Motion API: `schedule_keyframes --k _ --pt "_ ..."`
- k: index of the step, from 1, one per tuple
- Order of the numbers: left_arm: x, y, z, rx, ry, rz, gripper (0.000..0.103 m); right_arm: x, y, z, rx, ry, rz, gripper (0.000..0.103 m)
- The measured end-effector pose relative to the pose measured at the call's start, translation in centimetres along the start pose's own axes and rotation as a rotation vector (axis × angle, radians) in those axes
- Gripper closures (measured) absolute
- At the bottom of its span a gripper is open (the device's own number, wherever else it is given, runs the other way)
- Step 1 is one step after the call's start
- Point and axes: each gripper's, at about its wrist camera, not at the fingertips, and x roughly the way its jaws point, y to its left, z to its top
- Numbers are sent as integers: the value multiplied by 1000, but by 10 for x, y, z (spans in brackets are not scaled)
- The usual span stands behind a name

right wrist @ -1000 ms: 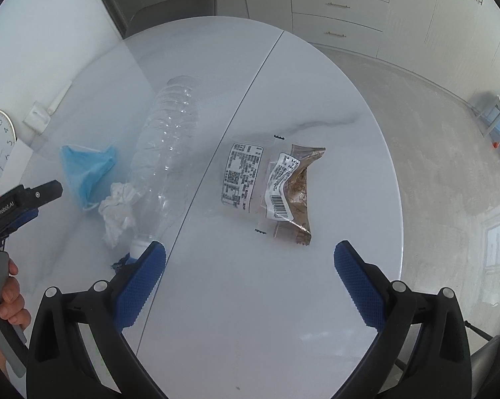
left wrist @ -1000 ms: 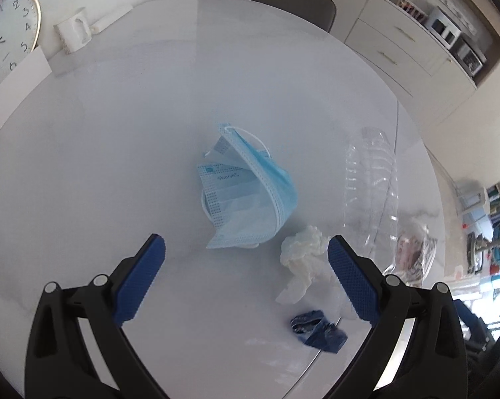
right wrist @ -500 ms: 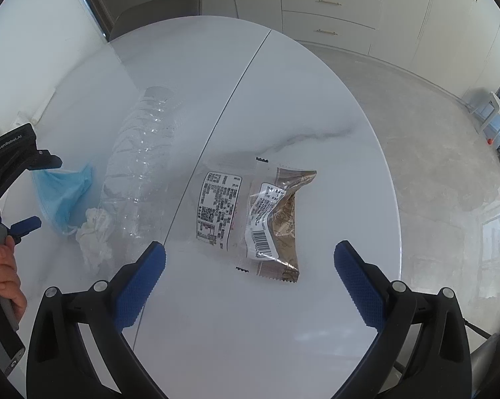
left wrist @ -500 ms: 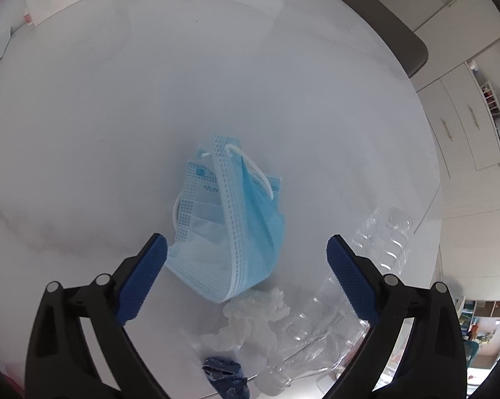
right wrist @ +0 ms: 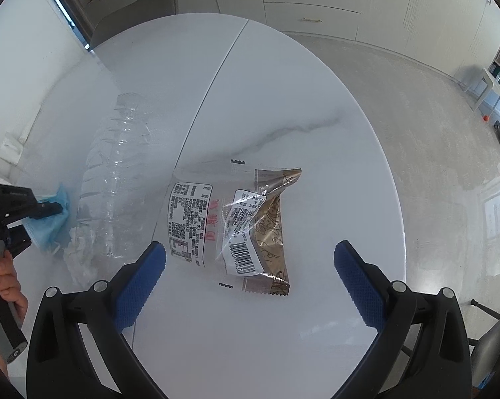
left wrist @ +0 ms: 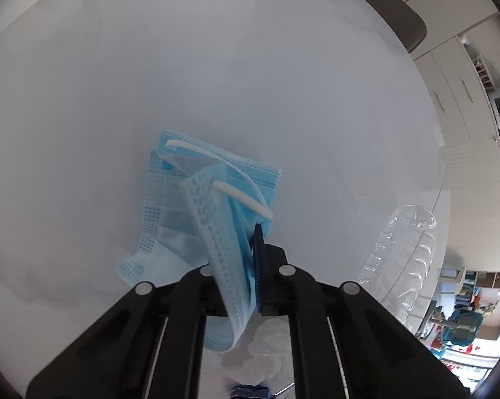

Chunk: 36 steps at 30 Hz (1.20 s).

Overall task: Collect trash
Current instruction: 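Grasp the blue face mask with the left tool while the right tool grasps the clear snack bag, then carry both items to the bin and open the left tool to drop the mask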

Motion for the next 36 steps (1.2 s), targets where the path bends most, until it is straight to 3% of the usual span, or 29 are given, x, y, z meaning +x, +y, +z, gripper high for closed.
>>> schedule_keyframes --k 9,11,12,16,21,27,36 --pt "-21 1 -4 245 -75 55 97 28 17 11 -30 23 -5 3" --pt "-25 1 -7 285 -84 65 97 29 21 11 -47 12 -9 18" --pt "-27 0 -10 309 -89 71 97 29 23 11 -52 17 -2 33" --pt "-41 1 -26 393 -115 81 97 18 24 6 -83 2 -2 49" --pt "-65 1 -55 495 -146 82 97 -7 13 -7 -89 -22 28 52" --pt "-99 12 -97 553 -140 31 97 -52 5 -38 -133 -50 64 52" --pt "-145 5 -200 675 -129 6 97 -129 -43 -131 -187 -27 149 52"
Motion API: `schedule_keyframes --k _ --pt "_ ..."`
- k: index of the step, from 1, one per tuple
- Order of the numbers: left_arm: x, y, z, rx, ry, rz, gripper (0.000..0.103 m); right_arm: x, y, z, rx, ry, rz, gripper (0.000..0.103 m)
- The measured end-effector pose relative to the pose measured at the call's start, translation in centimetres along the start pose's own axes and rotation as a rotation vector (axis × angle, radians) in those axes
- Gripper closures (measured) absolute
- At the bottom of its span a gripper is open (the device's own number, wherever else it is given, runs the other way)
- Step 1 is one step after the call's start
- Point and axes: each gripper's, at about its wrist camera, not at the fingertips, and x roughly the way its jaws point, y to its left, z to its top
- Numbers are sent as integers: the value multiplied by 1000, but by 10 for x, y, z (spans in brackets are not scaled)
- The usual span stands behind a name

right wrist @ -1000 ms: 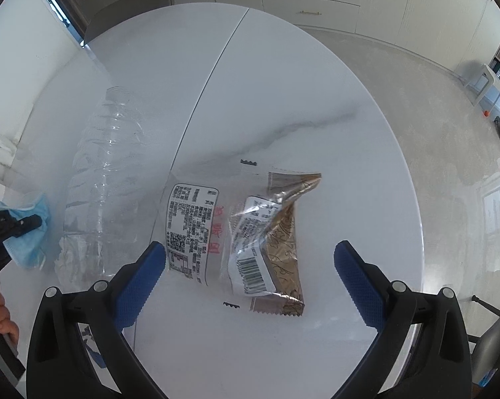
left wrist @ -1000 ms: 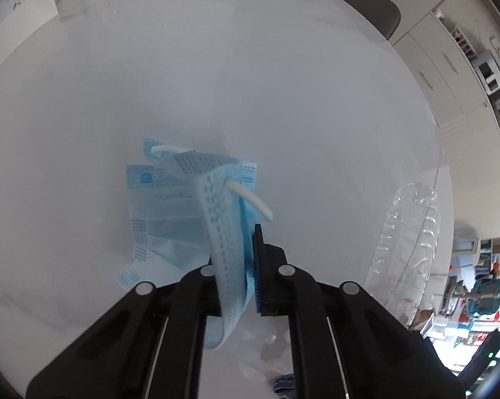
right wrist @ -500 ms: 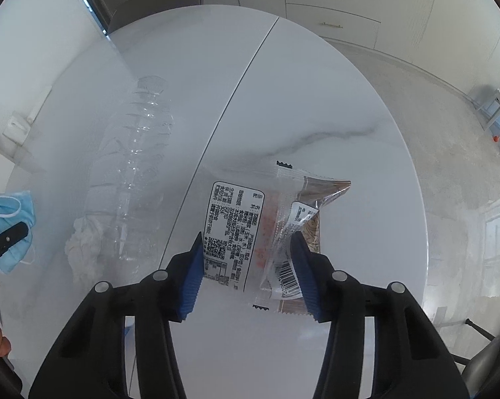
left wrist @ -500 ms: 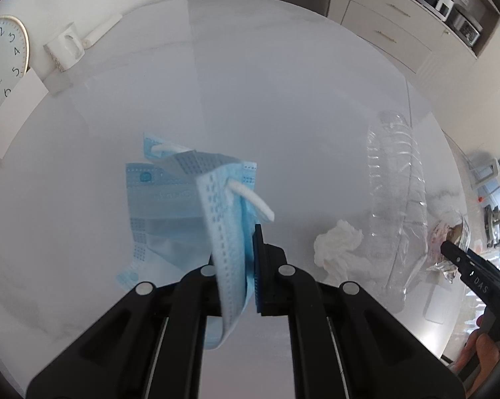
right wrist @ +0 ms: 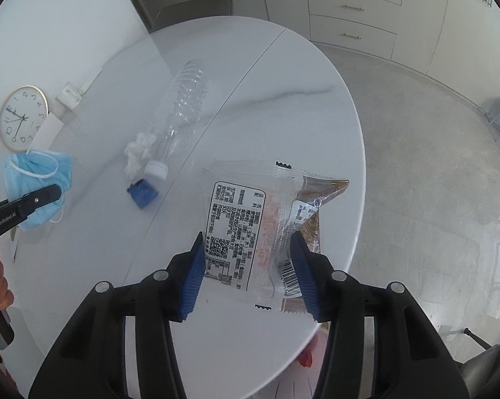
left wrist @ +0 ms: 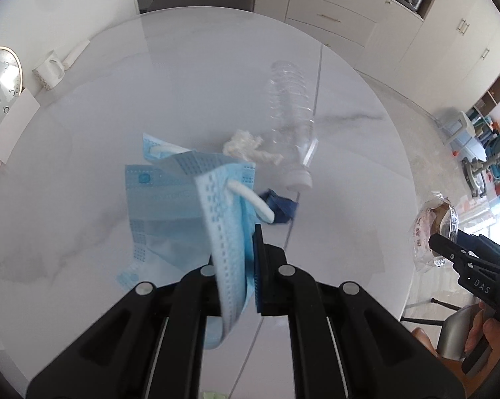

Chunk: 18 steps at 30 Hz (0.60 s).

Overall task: Collect trash
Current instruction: 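Carry both items to the bin and open the left tool to drop the mask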

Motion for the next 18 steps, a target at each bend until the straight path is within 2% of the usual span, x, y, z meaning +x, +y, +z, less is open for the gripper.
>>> schedule_keyframes --k 6,8,13,18 --pt "-23 -63 -63 49 33 -36 97 -46 -13 -63 -77 26 34 52" --pt "-27 -84 -84 41 55 -75 97 -57 -21 -81 -105 32 38 52" --pt "-35 -150 -141 120 87 -102 97 -75 -49 -122 -127 51 66 52" --pt "-25 -198 -185 162 139 -146 97 -83 -79 -150 -162 74 60 52"
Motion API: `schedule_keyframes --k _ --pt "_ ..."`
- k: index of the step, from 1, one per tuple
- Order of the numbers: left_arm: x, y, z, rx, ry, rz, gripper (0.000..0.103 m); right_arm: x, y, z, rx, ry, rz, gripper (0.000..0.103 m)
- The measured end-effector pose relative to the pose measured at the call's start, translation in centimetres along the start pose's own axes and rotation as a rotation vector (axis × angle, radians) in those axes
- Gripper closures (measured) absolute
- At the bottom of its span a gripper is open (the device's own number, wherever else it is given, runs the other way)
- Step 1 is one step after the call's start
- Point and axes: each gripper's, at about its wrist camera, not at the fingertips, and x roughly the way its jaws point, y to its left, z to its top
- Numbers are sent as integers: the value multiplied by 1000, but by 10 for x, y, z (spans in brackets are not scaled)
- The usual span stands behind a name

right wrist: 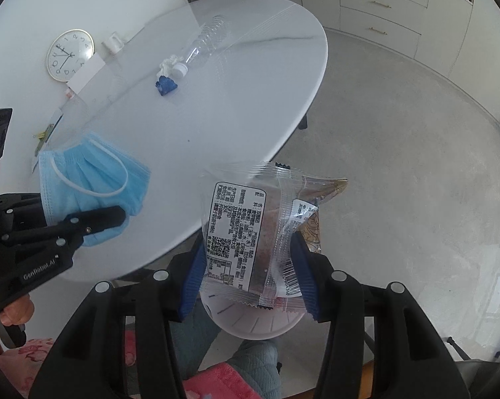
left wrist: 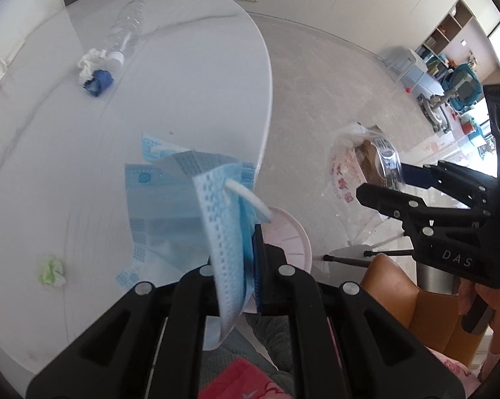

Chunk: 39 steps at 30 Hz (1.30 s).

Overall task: Collect trash
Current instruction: 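Carry both items to the bin and open the left tool to drop the mask, then open the right tool over the bin to drop the snack bag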

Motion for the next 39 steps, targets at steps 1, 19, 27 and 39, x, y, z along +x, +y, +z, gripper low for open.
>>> schedule_keyframes --k 1,19,27,39 --pt "6 -9 -6 10 11 0 97 0 -4 -5 -2 5 -3 52" --pt "65 -59 -57 121 180 -5 45 22 -32 -57 -19 73 37 51" --pt "60 -58 -58 156 183 17 33 23 -29 -62 -15 73 51 51" --pt "56 -54 -62 146 168 21 26 23 -23 -56 -22 69 60 51"
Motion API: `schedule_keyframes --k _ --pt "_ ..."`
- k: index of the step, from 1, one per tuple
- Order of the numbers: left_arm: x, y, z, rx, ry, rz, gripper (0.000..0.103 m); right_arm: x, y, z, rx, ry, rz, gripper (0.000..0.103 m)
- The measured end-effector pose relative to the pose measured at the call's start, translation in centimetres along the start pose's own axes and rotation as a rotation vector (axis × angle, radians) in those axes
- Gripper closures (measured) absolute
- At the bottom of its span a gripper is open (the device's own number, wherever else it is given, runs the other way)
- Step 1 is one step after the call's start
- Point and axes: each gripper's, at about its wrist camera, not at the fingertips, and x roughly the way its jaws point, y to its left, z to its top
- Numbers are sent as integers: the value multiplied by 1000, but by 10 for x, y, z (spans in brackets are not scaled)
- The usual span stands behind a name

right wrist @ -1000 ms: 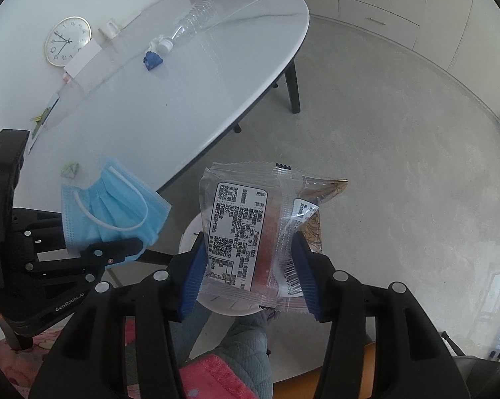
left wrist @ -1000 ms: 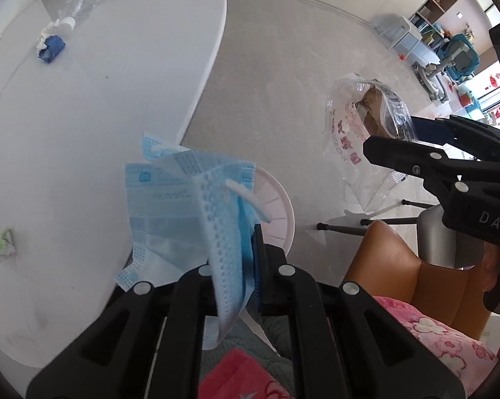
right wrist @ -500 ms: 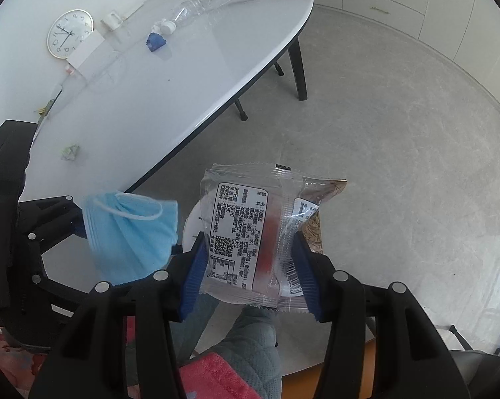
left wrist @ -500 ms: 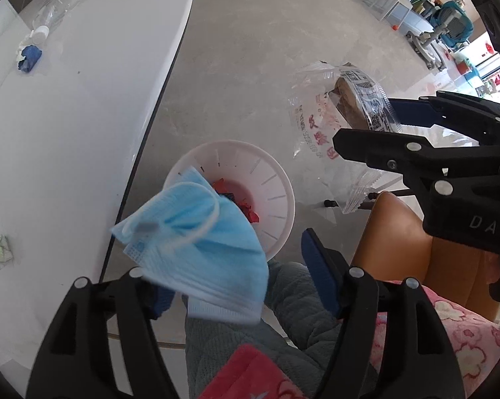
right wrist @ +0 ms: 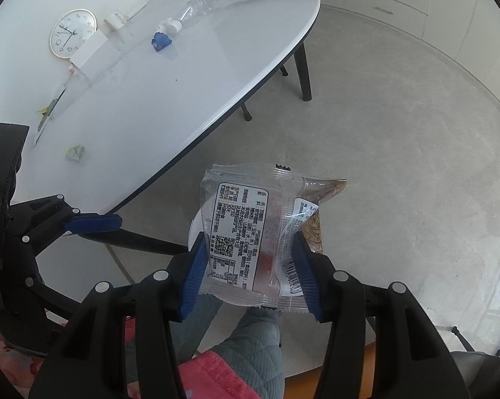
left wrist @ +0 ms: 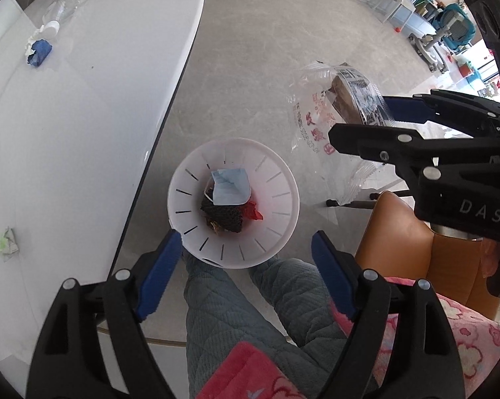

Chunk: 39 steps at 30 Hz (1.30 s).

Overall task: Collect trash
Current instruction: 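Open the right tool over the bin to drop the snack bag, then move the left tool to the green tissue and grasp it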

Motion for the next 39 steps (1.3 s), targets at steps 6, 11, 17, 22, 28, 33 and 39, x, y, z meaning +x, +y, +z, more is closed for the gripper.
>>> schedule_keyframes --k 6,11,17,22,28,33,39 --pt "-3 -1 -2 0 -19 11 26 5 2 4 -24 15 3 51" --pt "-13 15 -8 -50 -37 32 25 17 5 5 -42 50 17 51" --pt "-33 43 -20 -137 -84 77 18 29 16 5 -76 97 49 21" --pt "-47 70 -31 -232 -120 117 16 28 22 11 -94 89 46 8" --pt "-71 113 -48 -421 -198 162 16 12 23 26 -96 37 41 5" --pt "-85 151 -62 -555 -236 216 16 -3 27 44 -107 -6 44 3" --pt "-92 191 -81 -648 -262 272 16 -11 37 65 -127 -36 48 3"
